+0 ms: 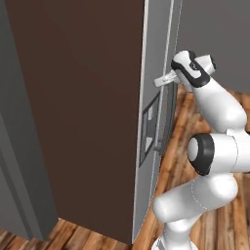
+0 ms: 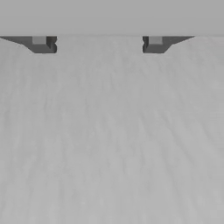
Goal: Take the sweet potato and kiwi from the highest rack and move them to the second highest rack where the lemon and tangerine are located, to maximize freezer space. Close the freezer door after rearranging.
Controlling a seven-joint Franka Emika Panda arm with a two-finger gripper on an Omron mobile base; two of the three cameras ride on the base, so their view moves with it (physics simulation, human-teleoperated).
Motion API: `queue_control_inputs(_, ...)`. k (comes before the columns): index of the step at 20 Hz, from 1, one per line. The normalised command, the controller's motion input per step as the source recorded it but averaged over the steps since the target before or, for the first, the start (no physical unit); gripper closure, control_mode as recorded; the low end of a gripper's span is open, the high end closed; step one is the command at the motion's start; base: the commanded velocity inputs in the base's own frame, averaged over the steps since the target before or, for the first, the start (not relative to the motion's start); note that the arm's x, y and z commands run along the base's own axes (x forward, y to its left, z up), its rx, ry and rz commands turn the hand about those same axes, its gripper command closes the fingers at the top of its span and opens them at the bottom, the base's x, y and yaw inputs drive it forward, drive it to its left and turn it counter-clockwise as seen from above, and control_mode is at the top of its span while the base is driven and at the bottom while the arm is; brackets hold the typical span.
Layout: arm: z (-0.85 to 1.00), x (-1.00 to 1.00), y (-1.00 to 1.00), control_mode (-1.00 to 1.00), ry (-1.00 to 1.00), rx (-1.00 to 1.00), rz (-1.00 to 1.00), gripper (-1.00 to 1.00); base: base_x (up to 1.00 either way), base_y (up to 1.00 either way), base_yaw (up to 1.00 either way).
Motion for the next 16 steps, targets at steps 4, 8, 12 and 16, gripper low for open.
queue_control_inputs(4, -0.13, 0.05, 0.46, -1.00, 0.04, 0.00, 0.36, -1.00, 0.00, 0.00, 0.00)
queue_control_inputs(8, -0.13, 0.00, 0.44, -1.00, 0.01, 0.00, 0.34, -1.00, 0.00, 0.00, 0.00)
queue_control_inputs(12, -0.11, -0.07, 0.37, -1.00, 0.00, 0.00, 0.21, -1.00, 0.00, 0.00, 0.00)
queue_control_inputs(16, -0.03, -0.35, 0.35, -1.00, -0.02, 0.00, 0.03, -1.00, 0.00, 0.00, 0.00)
